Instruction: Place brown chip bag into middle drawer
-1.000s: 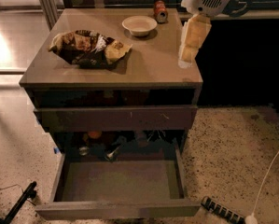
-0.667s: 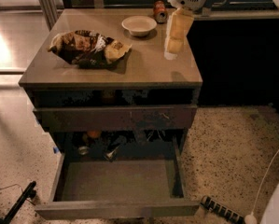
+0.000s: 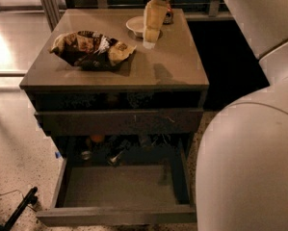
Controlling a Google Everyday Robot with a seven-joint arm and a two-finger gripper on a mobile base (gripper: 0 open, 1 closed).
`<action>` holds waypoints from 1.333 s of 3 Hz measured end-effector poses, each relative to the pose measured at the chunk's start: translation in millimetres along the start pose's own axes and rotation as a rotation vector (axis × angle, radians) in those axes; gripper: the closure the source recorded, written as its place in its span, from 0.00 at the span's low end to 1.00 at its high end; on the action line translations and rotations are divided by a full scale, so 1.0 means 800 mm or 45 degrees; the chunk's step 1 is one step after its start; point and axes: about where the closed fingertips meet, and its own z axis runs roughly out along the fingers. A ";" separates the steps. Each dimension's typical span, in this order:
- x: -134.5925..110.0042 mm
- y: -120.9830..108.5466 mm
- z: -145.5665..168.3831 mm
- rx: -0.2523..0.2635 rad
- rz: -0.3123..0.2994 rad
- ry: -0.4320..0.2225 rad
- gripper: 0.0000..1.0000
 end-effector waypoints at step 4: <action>-0.065 -0.055 0.064 0.016 -0.029 -0.150 0.00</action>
Offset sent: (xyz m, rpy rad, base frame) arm 0.0103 -0.0012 -0.0009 0.0631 -0.0084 -0.0148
